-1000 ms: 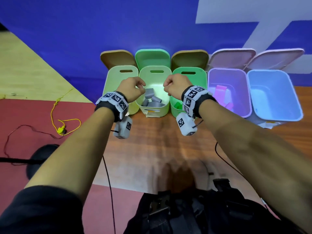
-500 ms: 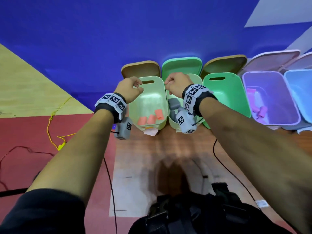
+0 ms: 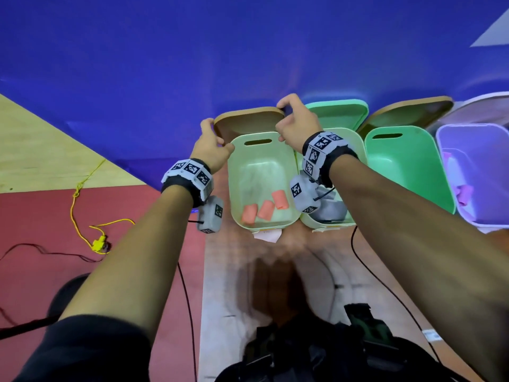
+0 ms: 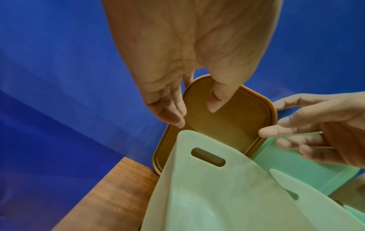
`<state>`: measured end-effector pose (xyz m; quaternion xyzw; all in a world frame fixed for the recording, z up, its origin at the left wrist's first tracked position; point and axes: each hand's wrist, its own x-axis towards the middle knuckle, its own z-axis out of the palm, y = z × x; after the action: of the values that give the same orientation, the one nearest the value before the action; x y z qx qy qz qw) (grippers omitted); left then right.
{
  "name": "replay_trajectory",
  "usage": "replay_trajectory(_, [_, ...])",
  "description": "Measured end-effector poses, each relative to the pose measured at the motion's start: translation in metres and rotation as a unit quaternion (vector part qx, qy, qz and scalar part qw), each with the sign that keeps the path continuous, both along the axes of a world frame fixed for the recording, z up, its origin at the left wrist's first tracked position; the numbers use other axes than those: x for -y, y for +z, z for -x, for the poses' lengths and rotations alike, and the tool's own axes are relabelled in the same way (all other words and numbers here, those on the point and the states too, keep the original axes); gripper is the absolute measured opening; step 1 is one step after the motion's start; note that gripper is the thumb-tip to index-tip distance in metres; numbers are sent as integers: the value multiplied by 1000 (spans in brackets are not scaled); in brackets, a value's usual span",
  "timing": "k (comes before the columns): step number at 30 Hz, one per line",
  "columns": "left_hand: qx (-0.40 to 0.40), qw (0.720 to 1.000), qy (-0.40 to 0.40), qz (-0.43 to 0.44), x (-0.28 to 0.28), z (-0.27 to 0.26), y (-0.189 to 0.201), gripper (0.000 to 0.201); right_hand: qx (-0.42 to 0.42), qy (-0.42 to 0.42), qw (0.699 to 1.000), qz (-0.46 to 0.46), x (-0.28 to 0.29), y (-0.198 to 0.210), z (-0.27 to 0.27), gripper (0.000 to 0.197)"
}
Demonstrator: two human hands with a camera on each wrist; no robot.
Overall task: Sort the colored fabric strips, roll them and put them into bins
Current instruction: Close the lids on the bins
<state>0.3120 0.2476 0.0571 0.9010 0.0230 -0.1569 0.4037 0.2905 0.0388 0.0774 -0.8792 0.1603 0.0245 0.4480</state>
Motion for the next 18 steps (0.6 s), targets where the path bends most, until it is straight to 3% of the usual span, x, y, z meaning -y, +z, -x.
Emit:
replay_trajectory(6, [36,999,28,20,-4,0,-6,34,-21,38,999,-24,0,-4,-2,27])
replay_trajectory(18, [96,995,7,24,-7,35,39,31,40,26,996,-77,3,39,33,22])
